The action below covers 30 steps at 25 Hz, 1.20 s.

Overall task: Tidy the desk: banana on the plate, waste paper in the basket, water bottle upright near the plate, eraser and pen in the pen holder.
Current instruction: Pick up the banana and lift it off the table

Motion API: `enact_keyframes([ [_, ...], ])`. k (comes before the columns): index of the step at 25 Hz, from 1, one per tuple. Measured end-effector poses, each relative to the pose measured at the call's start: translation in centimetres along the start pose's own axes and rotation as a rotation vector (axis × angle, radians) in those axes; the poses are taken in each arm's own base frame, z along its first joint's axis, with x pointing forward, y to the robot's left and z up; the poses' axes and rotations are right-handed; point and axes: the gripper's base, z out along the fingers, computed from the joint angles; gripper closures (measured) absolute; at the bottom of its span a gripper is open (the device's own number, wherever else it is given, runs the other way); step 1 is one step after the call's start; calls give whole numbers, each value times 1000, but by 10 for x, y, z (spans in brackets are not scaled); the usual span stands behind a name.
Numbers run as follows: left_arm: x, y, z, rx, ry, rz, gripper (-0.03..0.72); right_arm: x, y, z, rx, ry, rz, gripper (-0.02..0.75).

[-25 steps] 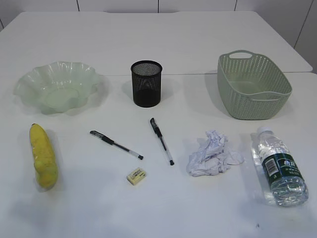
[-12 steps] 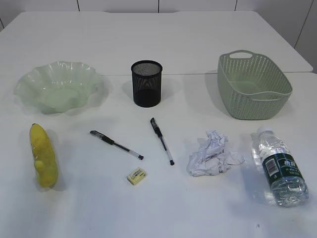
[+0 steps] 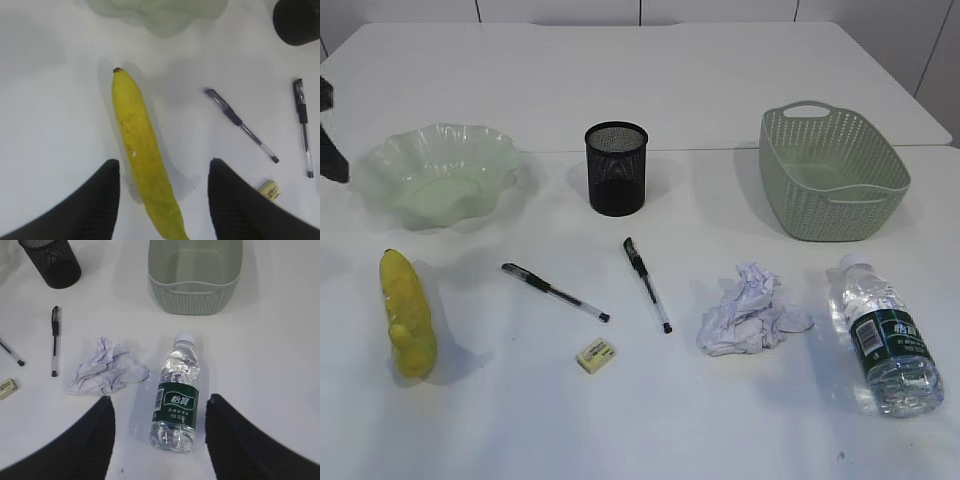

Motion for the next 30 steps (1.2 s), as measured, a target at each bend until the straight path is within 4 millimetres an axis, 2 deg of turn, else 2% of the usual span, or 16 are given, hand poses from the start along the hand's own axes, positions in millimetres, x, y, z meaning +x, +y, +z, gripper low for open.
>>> enact_keyframes([
  [4,1,-8,36,-47,42,-57,293,-5,0,6,1,12,1,307],
  [8,5,-5,67,-114,105,-141,284,-6,0,9,1,23,2,307],
  [14,9,1,106,-158,169,-206,196,-6,0,13,2,35,3,307],
  [18,13,4,125,-184,201,-258,178,-6,0,13,2,35,3,307],
  [23,18,-4,141,-192,186,-320,176,-7,0,13,2,34,3,307],
  [27,24,-13,155,-210,172,-286,176,-7,0,13,2,34,3,307],
  [30,29,-12,166,-239,194,-263,176,-7,0,13,2,34,3,307],
])
